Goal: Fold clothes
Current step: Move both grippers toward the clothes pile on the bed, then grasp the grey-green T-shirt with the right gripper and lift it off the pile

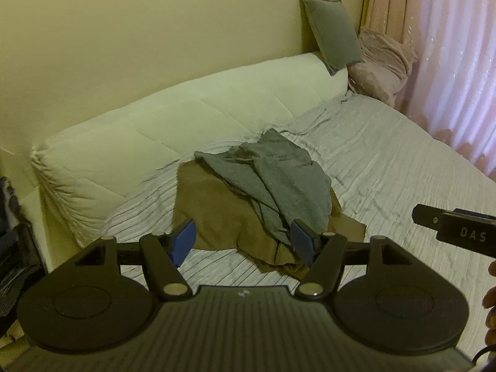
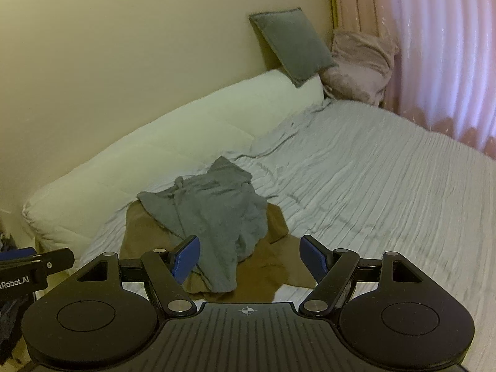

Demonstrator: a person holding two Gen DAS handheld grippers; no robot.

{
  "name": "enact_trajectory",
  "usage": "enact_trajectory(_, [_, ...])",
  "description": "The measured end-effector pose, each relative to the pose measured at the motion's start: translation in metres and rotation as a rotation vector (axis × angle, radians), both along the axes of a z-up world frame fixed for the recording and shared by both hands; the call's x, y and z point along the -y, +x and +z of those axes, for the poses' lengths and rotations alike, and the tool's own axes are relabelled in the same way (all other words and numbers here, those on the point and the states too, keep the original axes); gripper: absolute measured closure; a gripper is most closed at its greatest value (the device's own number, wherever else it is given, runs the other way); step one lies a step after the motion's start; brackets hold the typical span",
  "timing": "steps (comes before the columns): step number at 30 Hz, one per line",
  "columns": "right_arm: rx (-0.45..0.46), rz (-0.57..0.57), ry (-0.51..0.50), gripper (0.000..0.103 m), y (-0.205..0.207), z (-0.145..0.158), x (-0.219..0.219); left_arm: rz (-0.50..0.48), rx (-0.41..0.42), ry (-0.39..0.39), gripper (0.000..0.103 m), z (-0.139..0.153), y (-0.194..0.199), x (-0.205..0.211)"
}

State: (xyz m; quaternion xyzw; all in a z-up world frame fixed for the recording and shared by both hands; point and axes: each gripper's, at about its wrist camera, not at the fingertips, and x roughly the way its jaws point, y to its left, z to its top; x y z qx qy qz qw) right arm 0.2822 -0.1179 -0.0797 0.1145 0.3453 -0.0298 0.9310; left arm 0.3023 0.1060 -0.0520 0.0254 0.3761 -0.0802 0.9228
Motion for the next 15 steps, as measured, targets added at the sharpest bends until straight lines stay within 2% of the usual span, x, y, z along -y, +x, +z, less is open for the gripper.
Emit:
enact_trajectory(9, [-0.042, -0.013, 0.074, 0.028, 0.04, -0.035, 0.001, -0.076, -0.066, -0.049, 0.039, -0.035, 0.055, -0.009])
enact_trajectory(15, [-0.136, -0.057, 0.154, 0.028, 0.063, -0.069, 0.016, -0.103, -0.134, -0.099, 0.039, -0.069, 0.089, -0.014])
